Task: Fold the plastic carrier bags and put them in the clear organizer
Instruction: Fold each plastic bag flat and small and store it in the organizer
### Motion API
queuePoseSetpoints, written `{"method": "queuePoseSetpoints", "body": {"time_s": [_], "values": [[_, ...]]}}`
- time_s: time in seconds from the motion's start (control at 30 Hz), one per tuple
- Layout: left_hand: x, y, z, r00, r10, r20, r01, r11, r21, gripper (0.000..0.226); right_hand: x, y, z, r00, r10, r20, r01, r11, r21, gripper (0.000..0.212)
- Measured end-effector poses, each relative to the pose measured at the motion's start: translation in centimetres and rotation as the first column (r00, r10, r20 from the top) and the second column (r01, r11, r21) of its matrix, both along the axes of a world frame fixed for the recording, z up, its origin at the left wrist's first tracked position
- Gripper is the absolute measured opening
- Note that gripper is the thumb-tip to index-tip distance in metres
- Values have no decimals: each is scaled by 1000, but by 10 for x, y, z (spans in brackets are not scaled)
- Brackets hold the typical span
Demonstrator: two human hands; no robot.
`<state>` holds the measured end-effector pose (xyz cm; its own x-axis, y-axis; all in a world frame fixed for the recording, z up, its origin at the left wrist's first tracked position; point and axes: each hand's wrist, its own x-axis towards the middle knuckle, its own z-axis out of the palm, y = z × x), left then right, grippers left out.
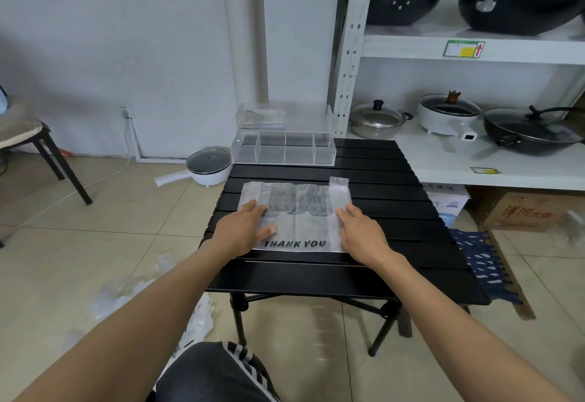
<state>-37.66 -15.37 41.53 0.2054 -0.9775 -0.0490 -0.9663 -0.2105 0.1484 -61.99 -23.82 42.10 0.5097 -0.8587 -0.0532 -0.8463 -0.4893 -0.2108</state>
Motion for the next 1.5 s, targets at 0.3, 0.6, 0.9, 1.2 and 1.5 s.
{"method": "queuePoseSetpoints", "body": {"time_s": [0.3,0.6,0.9,1.2,1.5], "values": [[-16,16,13,984,-174,37,178,956,-231,47,-4,3,-5,976,8,216,5,998,-59,49],[-39,20,15,754,-612,238,628,778,14,37,-3,36,-22,853,466,235,-397,872,-287,23],[-49,15,23,734,-630,252,632,770,84,35,-1,33,-25,863,377,338,-339,926,-167,14],[-48,11,21,798,-533,282,561,828,-19,23,-3,33,-24,910,328,255,-244,919,-310,12],[-55,24,7,763,-380,523,523,839,-152,19,8,48,-18,907,348,239,-210,863,-459,14]]}}
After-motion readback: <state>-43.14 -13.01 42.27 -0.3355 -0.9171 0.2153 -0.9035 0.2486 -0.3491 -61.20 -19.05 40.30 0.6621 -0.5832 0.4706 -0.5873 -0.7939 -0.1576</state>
